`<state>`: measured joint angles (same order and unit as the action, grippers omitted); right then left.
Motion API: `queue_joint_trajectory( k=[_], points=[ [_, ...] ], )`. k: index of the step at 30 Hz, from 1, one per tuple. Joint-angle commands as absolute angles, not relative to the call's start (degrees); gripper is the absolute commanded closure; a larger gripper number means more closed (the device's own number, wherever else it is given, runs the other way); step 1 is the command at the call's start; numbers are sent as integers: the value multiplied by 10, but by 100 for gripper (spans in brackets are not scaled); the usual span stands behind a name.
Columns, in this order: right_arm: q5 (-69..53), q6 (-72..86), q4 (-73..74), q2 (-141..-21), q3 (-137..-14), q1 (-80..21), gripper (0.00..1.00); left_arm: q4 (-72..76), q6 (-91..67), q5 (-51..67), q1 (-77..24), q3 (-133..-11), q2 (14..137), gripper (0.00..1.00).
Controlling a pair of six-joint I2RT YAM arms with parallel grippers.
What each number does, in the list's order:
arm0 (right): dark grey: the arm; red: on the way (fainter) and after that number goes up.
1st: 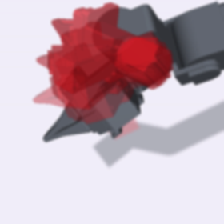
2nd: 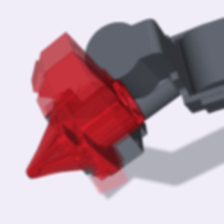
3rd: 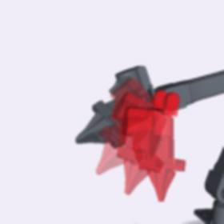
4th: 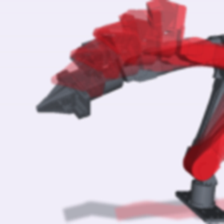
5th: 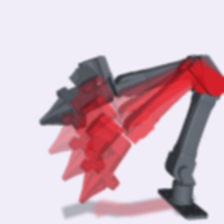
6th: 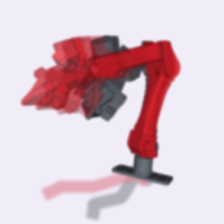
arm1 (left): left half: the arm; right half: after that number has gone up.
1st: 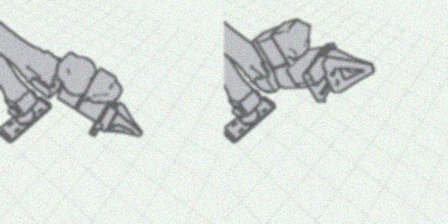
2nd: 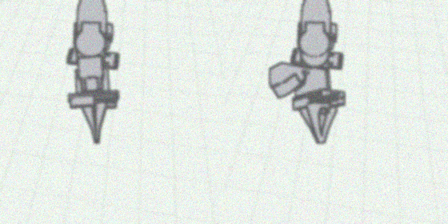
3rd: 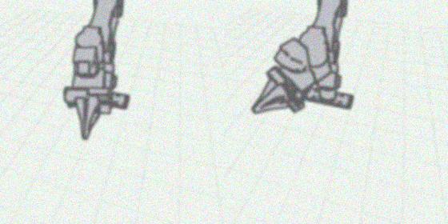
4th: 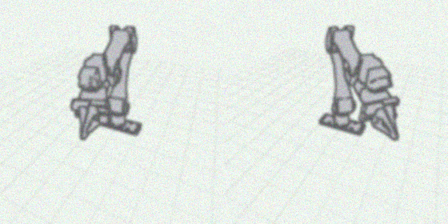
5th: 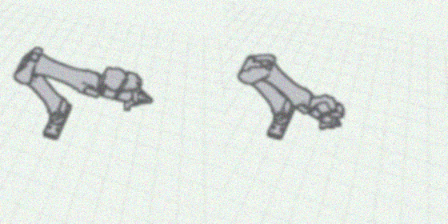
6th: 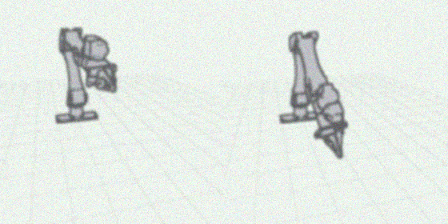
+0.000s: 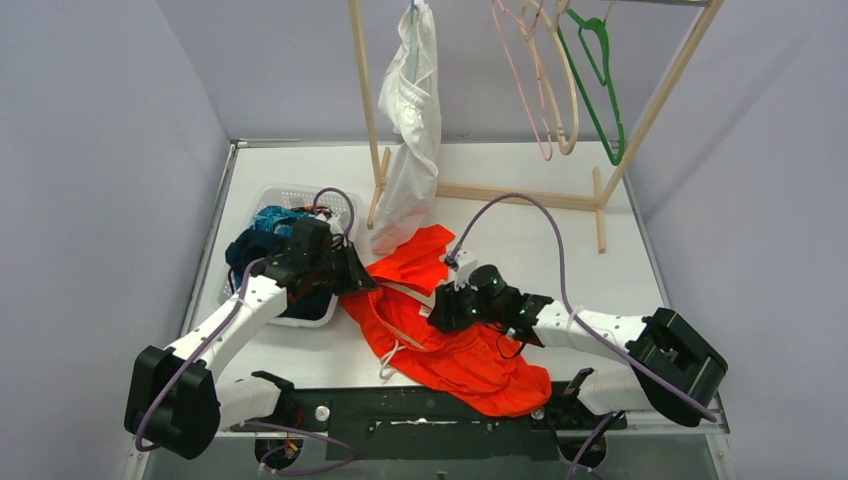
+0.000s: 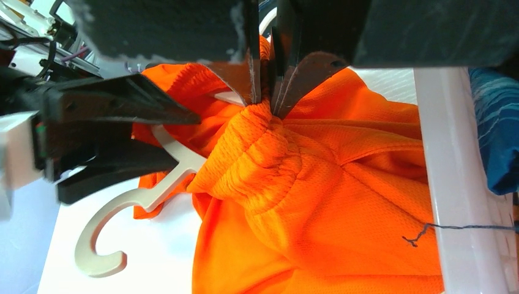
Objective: Remove the shorts from the hanger
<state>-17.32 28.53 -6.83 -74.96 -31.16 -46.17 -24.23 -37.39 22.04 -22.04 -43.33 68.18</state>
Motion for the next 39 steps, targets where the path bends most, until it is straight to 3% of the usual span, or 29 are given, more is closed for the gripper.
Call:
queue_joint_trajectory(
  k=[1,9,13,16,19,23,27,33,39],
  points=[
    [-83,193,-116,-731,-291,-527,52,-234,-379,215,-222,-454,655,100],
    [3,140,-95,-676,-292,-542,90,-262,-354,200,-222,-473,644,100],
    [-104,47,-87,-593,-261,-543,94,-359,-277,98,-215,-549,645,100],
    [-153,-5,-59,-524,-246,-544,100,-370,-261,131,-193,-587,666,100],
    [-164,-45,34,-477,-269,-547,100,-378,-275,133,-188,-623,694,100],
    [-92,-57,142,-442,-323,-552,100,-378,-300,118,-172,-632,713,100],
    [-41,-67,141,-395,-320,-555,100,-384,-301,121,-162,-616,724,100],
    [-73,-89,122,-320,-295,-556,100,-387,-294,130,-127,-592,726,100],
    [-94,-78,90,-242,-264,-556,100,-349,-289,228,-93,-566,728,100]
  ],
)
